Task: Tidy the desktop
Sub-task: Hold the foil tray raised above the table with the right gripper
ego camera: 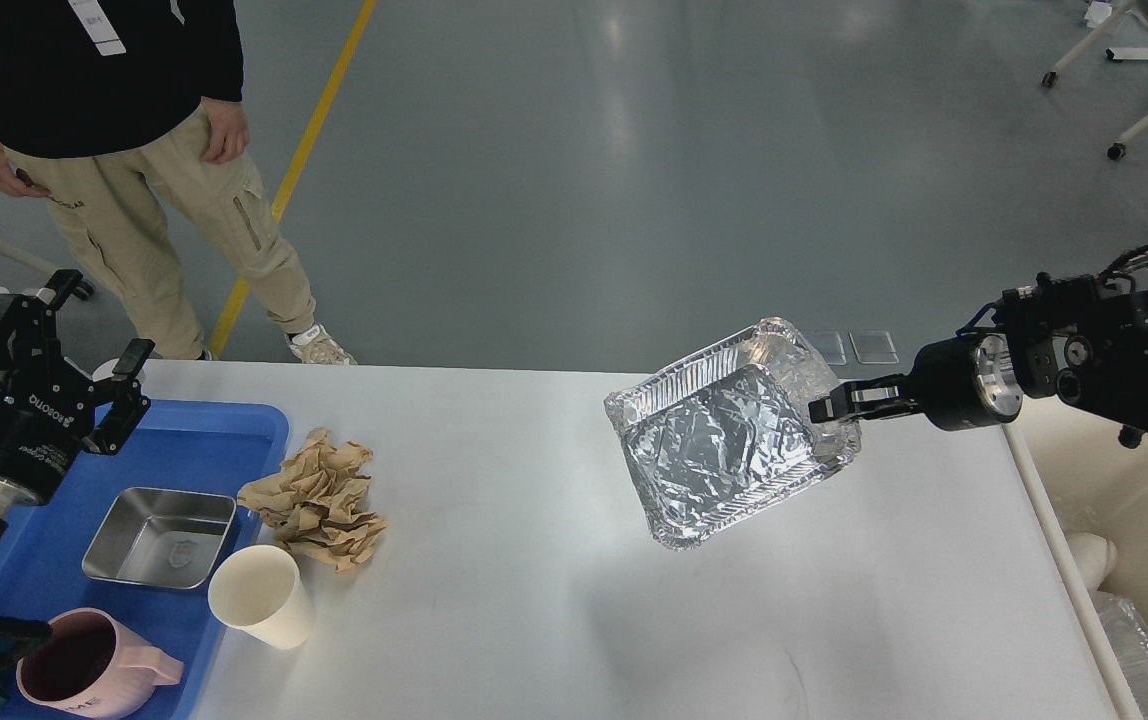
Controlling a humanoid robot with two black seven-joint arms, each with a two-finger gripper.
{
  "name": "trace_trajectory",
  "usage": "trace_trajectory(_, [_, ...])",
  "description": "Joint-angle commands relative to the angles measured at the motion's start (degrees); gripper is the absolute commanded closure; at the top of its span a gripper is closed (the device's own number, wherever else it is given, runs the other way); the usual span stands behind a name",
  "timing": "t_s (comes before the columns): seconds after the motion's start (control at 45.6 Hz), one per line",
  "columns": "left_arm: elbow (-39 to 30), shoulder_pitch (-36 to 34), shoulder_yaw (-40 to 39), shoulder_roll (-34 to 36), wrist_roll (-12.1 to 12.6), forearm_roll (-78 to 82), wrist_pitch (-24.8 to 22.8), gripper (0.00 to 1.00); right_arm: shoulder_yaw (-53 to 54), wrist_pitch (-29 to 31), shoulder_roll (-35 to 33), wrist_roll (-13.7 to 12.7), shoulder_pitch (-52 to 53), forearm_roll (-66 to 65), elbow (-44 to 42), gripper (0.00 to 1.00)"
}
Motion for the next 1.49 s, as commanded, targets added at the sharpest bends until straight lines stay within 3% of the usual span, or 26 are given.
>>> trace_trajectory(0.0, [0.0, -0.1, 0.1, 0.1, 0.0, 0.0, 0.0, 0.03, 0.0, -0.1, 0.2, 0.4, 0.5, 0.0, 0.6, 1.00])
trace_trajectory(1.052, [0.1, 0.0, -0.2, 0.4, -0.1, 0.0, 0.4, 0.03, 0.7, 2.4, -5.1, -0.4, 1.1, 0.8, 1.6, 1.00])
trace_trajectory(1.271, [0.1, 0.0, -0.2, 0.3, -0.1, 0.0, 0.4, 0.03, 1.6, 5.8, -5.0, -5.2, 1.2, 0.8, 1.7, 1.00])
trace_trajectory(1.468, [0.1, 0.2, -0.2, 0.3, -0.2, 0.0, 0.4, 0.03, 3.7, 10.8, -4.7, -15.1, 1.2, 4.8, 1.5, 1.00])
